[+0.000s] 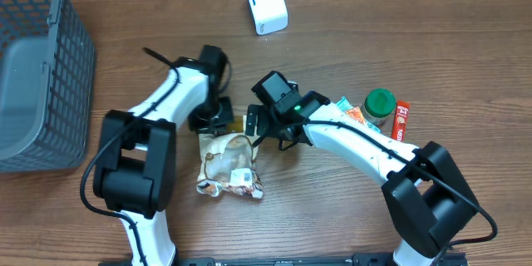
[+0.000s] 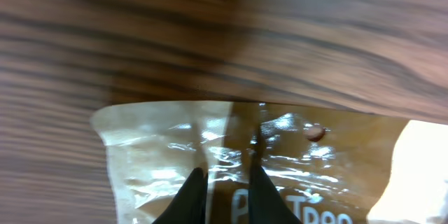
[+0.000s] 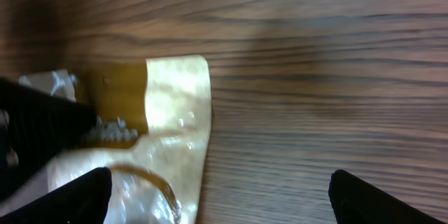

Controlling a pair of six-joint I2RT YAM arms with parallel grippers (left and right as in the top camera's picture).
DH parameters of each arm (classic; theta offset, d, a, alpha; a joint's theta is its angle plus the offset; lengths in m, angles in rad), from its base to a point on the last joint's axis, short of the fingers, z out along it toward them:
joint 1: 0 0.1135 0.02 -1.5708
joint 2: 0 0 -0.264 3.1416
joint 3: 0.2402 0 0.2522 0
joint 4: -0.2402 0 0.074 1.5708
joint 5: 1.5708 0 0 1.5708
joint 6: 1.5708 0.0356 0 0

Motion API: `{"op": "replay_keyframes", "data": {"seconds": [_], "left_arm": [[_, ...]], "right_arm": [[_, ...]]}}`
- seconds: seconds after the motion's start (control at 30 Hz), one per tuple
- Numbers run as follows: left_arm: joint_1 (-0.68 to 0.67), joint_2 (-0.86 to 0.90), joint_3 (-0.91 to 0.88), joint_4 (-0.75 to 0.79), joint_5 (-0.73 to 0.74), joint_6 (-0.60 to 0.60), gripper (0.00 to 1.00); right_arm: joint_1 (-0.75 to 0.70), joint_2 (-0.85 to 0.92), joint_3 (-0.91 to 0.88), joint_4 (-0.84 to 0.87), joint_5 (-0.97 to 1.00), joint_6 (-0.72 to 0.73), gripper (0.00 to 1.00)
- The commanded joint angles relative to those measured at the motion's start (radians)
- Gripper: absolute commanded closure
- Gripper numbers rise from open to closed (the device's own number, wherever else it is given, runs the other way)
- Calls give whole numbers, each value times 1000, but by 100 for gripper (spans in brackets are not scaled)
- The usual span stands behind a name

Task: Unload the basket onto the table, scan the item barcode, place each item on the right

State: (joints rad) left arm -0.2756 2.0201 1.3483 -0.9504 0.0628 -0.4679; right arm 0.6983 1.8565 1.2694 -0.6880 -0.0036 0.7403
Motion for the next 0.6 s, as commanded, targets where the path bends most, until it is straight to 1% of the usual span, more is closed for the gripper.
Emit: {"op": "replay_keyframes", "data": {"seconds": [0.0, 0.1, 0.2, 0.37, 0.47, 0.57], "left_arm": [[-66, 28, -16, 35, 39, 60, 88], [-89, 28, 15, 39, 38, 93, 88], [-85, 28, 94, -20, 39, 95, 88], [-63, 27, 285, -206, 37, 171, 89], [-58, 24, 391, -338, 31, 184, 92], [-61, -5, 420, -420, 32, 183, 92]], "right_arm": [[-26, 1, 0, -14, 3, 16, 0], [-47, -5, 0, -30, 3, 14, 0], [-76, -27, 0, -51, 3, 5, 0], [-127, -50, 0, -87, 2, -11, 0], [-149, -50, 0, -109, 3, -12, 0], [-164, -50, 0, -120, 3, -12, 0]]}}
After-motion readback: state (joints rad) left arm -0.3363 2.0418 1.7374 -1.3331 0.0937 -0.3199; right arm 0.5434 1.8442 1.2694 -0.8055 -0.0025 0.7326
